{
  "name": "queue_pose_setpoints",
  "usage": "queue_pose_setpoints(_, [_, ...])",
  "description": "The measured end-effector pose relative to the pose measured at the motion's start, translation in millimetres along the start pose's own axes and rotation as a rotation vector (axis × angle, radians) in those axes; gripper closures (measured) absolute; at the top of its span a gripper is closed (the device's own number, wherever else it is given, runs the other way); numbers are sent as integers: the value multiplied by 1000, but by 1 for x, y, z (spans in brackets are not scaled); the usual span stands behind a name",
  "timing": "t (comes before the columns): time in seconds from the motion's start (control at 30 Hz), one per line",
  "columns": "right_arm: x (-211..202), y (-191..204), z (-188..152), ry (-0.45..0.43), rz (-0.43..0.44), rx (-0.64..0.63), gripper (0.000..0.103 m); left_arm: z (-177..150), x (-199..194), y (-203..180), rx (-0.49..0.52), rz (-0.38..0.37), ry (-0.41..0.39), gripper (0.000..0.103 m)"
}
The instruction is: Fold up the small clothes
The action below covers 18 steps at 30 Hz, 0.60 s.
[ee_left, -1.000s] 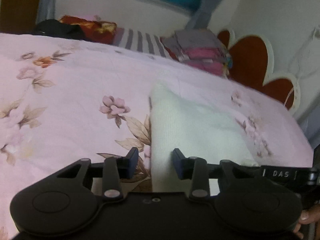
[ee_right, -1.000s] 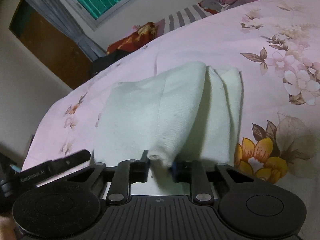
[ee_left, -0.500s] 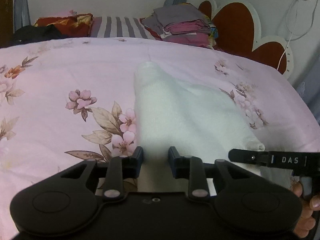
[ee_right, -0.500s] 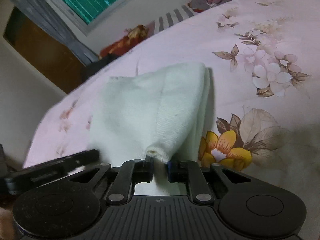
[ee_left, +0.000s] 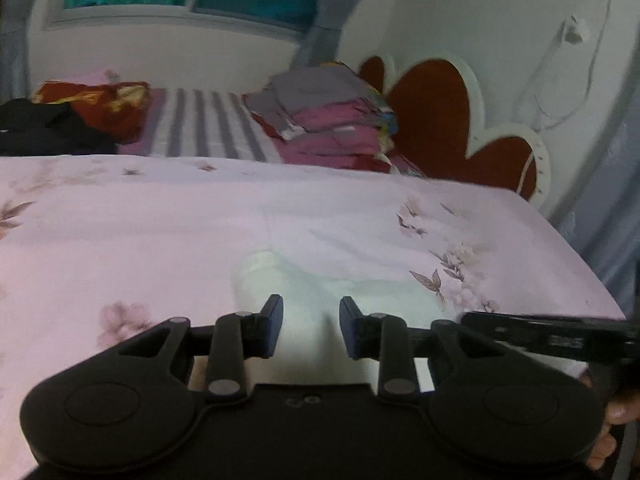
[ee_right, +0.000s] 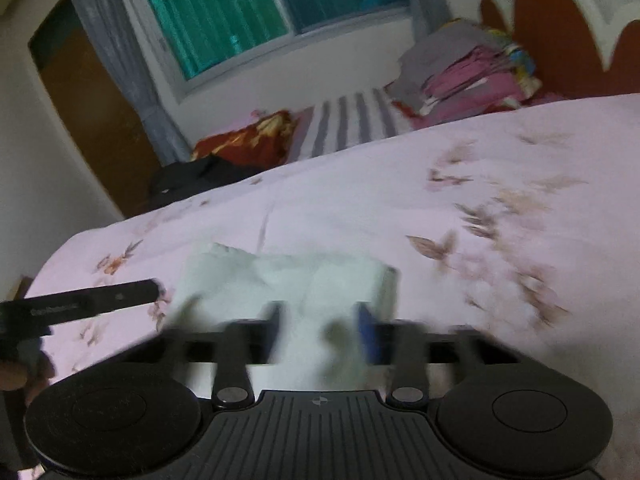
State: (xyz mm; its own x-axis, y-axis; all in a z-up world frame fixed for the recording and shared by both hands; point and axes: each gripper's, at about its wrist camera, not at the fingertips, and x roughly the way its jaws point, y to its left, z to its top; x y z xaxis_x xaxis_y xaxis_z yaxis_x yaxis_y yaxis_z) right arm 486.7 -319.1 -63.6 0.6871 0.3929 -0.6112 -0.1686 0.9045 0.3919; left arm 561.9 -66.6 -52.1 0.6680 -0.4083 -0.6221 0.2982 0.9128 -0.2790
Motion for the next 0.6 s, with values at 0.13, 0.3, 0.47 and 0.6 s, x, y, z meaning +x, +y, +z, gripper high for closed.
queue_pose_setpoints(0.13, [50,5,6,82,-23,-59,90,-6,42,13,-12,-34,43,75])
queue_pose_setpoints(0.3, [72,0,-5,121,-133,-142,91,-16,55,22,-14,-41,36,74])
queue_pose_setpoints(0.47, [74,-8,-5,120,-141,-140,91,-11,62,17,23,-6,63,74])
queue_pose_setpoints(0.6, [77,-2,-1,117,-164,-149,90,-2,64,12,36,26,110,76])
